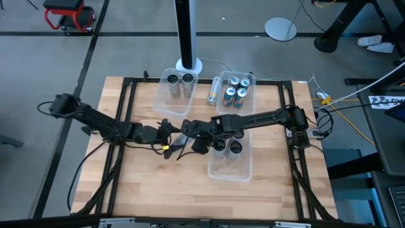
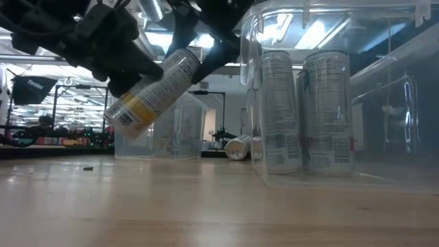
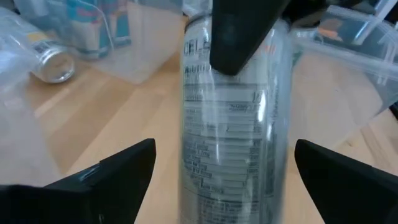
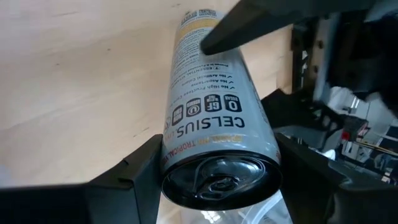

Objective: Sort soda cans
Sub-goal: Move the white yellow soda can to the center of the table

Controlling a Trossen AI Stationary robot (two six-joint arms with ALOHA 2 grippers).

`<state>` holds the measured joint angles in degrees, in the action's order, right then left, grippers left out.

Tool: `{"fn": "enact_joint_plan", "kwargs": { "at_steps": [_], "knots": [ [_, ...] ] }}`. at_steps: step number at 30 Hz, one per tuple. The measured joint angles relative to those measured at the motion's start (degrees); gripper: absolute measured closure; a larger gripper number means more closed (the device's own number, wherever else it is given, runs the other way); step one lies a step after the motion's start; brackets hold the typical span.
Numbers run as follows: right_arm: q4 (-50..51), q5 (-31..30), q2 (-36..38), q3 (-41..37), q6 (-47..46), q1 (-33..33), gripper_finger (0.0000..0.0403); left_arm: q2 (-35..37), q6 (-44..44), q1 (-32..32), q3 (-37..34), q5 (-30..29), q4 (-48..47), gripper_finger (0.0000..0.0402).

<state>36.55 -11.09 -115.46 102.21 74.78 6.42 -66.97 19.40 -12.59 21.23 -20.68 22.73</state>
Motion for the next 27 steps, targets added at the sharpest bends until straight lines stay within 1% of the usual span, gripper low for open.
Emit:
{"fn": "enact_joint_plan", "kwargs": {
  "at_steps": [4, 7, 10, 13, 14, 16, 19, 21, 27],
  "knots": [
    [-0.7, 0.2, 0.0, 0.0, -0.2, 0.0, 0.0160, -2.1, -1.3, 0.0, 0.0, 0.2, 1.4, 0.0029],
    [-1.1, 0.2, 0.0, 0.0, -0.2, 0.0, 0.0160, -3.2, -1.6, 0.0, 0.0, 0.2, 2.6, 0.0042],
    [-1.1, 0.2, -0.1, -0.1, -0.2, 0.0, 0.0160, -3.2, -1.9, 0.0, 0.0, 0.2, 2.6, 0.0074],
    [-1.4, 0.2, -0.1, -0.1, -0.2, 0.0, 0.0160, -3.2, -3.0, 0.0, 0.0, 0.1, 2.7, 0.0122],
    [-1.5, 0.2, -0.1, -0.1, -0.1, 0.0, 0.0158, -3.1, -3.3, 0.0, 0.0, 0.2, 2.7, 0.0139],
    [-1.6, 0.2, -0.1, -0.2, -0.1, 0.0, 0.0137, -3.1, -4.6, 0.0, 0.0, 0.4, 2.7, 0.0165],
    [-1.6, 0.2, -0.1, -0.2, -1.1, 0.0, 0.0104, -3.1, -6.0, 0.0, 0.0, 1.2, 3.0, 0.0165],
    [-1.9, 0.4, -0.1, -0.2, -1.3, 0.0, 0.0091, -3.1, -6.4, -0.1, 0.0, 1.3, 3.0, 0.0165],
    [-1.5, 0.3, 0.8, -0.2, -1.5, 0.0, 0.0080, -3.2, -6.9, -0.1, 0.0, 0.6, 3.7, 0.0165]
  ]
}}
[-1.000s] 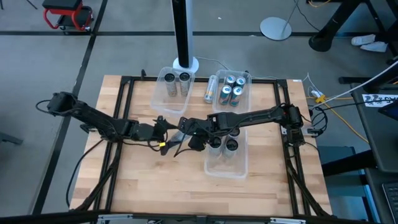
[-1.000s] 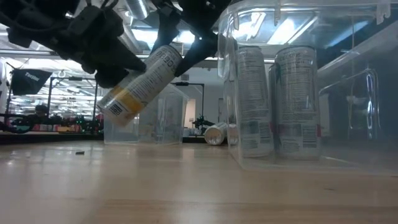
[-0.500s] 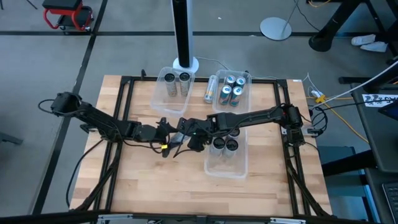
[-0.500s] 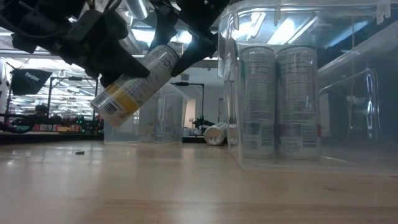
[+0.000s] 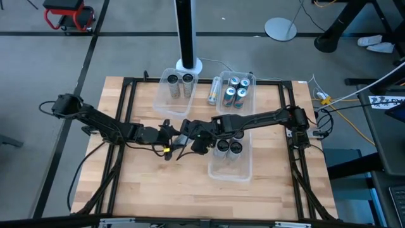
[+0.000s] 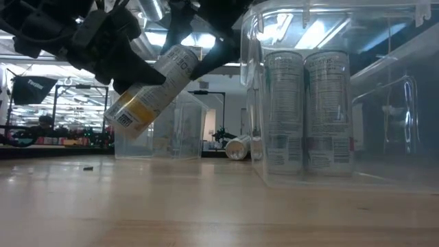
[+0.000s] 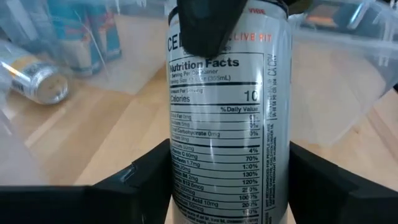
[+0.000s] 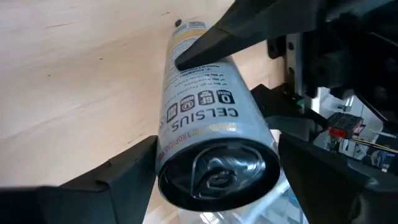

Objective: Sort soda cans
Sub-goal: Move the white yellow soda can to the center of the table

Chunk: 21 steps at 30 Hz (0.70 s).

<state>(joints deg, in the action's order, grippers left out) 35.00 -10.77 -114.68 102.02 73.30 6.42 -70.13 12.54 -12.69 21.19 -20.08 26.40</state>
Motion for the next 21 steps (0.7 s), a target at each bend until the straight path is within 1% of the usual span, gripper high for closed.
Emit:
{"fn": "enact_joint_plan", "kwargs": {
  "at_steps": [3, 5, 6, 8, 10, 12, 17, 19, 21],
  "knots": [
    [3.6, 0.2, 1.9, 1.4, 0.2, 0.4, 0.0079, 0.0, -1.4, -0.5, -0.7, -0.8, 2.3, 0.0165],
    [6.6, -0.2, 3.2, 3.2, -0.9, 0.4, 0.0079, 0.0, -2.2, -0.9, -3.1, -1.8, 5.1, 0.0165],
    [7.8, -0.2, 3.9, 4.1, -1.4, 0.4, 0.0079, -0.4, -2.3, -1.0, -4.7, -2.4, 7.5, 0.0165],
    [9.7, -0.2, 5.1, 5.4, -2.5, 0.4, 0.0078, -0.7, -3.0, -1.0, -8.5, -3.9, 15.1, 0.0165],
    [9.1, -0.2, 6.1, 5.5, -2.7, 0.4, 0.0078, -0.6, -4.3, -0.9, -11.6, -4.8, 23.7, 0.0165],
    [8.2, -0.2, 6.6, 5.5, -2.6, 0.4, 0.0077, -0.6, -5.9, -0.9, -13.6, -4.9, 29.6, 0.0165],
    [6.6, -0.2, 6.5, 5.4, -2.2, 0.3, 0.0077, -1.0, -10.4, -0.9, -14.4, -4.5, 34.2, 0.0165],
    [6.0, -0.2, 6.3, 5.4, -2.0, 0.3, 0.0077, -2.4, -11.6, -0.9, -14.4, -4.2, 36.7, 0.0165],
    [5.1, -0.2, 6.2, 5.0, -1.4, 0.3, 0.0077, -5.0, -12.3, -0.9, -14.4, -3.1, 41.3, 0.0165]
  ]
}}
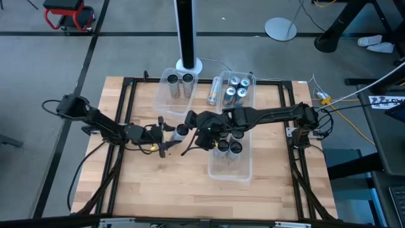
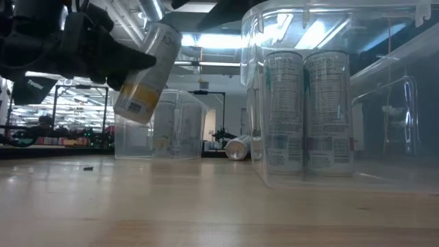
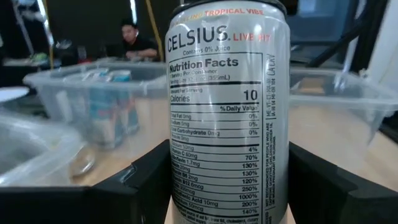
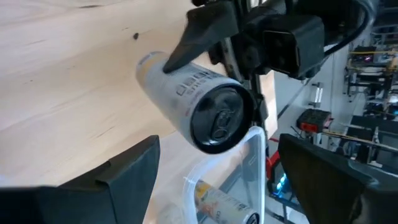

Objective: Sort soda cans
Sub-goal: Move the white yellow soda can to the center of the table

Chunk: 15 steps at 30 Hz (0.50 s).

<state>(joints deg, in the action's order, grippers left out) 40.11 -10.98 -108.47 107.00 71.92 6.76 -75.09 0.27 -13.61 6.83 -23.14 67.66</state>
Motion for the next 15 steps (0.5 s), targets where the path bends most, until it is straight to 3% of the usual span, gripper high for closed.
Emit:
{"fn": "enact_joint_plan", "kwargs": {
  "at_steps": [9, 15],
  "knots": [
    [-1.9, 0.9, -0.4, -0.9, -0.2, 0.0, 0.0077, -20.5, -1.6, 0.0, 0.0, 0.9, 22.2, 0.0165],
    [-6.9, 1.4, -0.6, -3.6, -1.0, 0.0, 0.0077, -27.1, -1.6, 0.3, 2.5, 0.8, 22.3, 0.0165]
  ]
}}
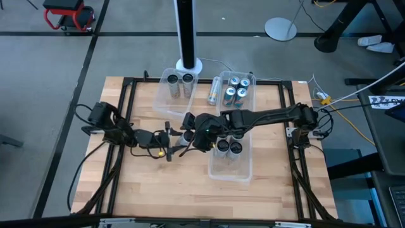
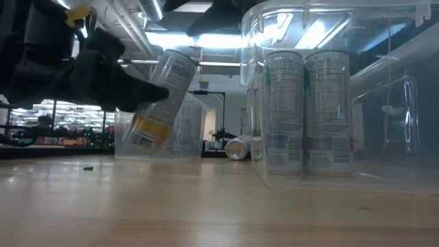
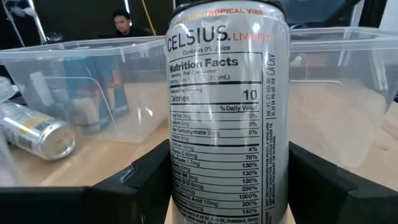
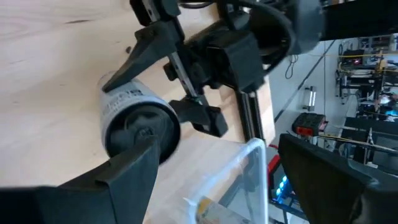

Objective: Sort soda cans
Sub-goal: Move the white yellow soda can to the center of the table

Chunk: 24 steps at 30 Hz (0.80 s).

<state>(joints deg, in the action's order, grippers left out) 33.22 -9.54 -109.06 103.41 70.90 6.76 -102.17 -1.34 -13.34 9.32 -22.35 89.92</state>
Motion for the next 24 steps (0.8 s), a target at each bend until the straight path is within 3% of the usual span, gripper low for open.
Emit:
{"fn": "enact_joint_plan", "kwargs": {
  "at_steps": [13, 24],
  "knots": [
    [-1.3, -0.7, -0.8, -6.6, -3.6, 0.0, 0.0084, -1.9, 0.0, 0.0, -1.4, 0.3, 0.1, 0.0165],
    [1.6, 1.2, -2.6, -6.5, -6.2, 0.0, 0.0188, -1.9, 0.8, -0.1, -1.5, 0.3, 0.1, 0.0158]
  ]
}}
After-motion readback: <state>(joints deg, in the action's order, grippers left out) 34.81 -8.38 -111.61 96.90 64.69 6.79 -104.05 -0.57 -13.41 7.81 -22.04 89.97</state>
